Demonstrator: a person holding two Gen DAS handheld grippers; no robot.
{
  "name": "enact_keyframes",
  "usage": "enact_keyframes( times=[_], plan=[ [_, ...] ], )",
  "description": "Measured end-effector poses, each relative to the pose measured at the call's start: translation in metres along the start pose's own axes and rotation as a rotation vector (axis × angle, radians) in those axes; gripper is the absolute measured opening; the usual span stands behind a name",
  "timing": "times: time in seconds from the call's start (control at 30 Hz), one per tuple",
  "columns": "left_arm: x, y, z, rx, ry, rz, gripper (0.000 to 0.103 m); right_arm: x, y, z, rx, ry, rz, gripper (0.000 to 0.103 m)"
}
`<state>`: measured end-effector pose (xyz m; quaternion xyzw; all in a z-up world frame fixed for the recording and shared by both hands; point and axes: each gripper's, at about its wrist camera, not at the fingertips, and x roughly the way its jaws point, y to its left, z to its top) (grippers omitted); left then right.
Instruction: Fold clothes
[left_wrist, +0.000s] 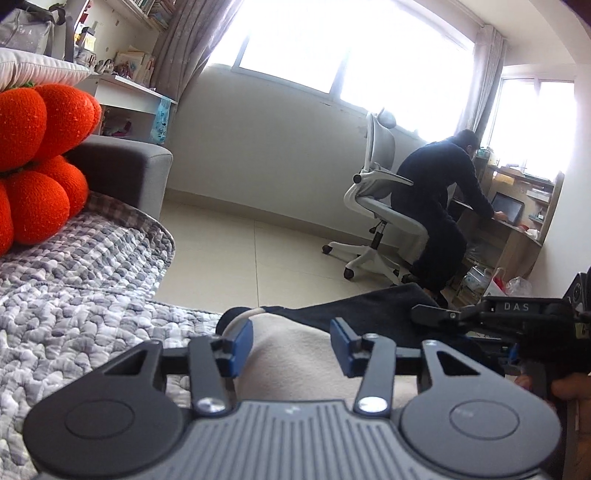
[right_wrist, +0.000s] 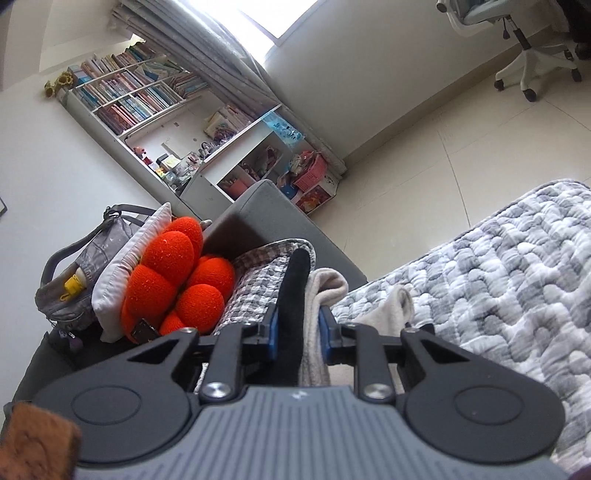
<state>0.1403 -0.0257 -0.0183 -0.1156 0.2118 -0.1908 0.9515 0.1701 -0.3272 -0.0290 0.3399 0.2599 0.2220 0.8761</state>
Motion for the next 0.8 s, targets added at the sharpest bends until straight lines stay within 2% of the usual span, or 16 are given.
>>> enact_keyframes(
  times=[0.13,0.23,0.4,0.53,0.63,0.7,0.8],
  plan=[
    [0.012,-0.001,-0.014,-0.006,0.024,-0.035,0.043,-0.002,-0.005,0.002,0.012,0.016,-0.019,0.024],
    [0.011,-0.006,-0.02,0.04,0.009,-0.037,0.043,-0.002,-0.007,0.002,0.019,0.044,-0.025,0.024],
    [0.006,-0.01,-0.024,0.102,-0.018,-0.058,0.043,-0.016,-0.001,0.004,0.017,0.063,0.012,0.024],
    [0.005,-0.014,-0.029,0.15,-0.019,-0.07,0.043,-0.012,0.0,0.002,-0.021,0.051,-0.056,0.025],
    [0.005,-0.02,-0.034,0.203,-0.012,-0.064,0.043,0.005,-0.007,-0.003,-0.021,0.1,-0.138,0.027],
    [0.005,-0.023,-0.036,0.243,-0.012,-0.054,0.043,0.006,-0.01,-0.003,-0.018,0.113,-0.148,0.029],
    [0.001,-0.024,-0.034,0.249,-0.024,-0.047,0.043,-0.008,-0.002,-0.001,-0.062,0.037,-0.147,0.039]
  ],
)
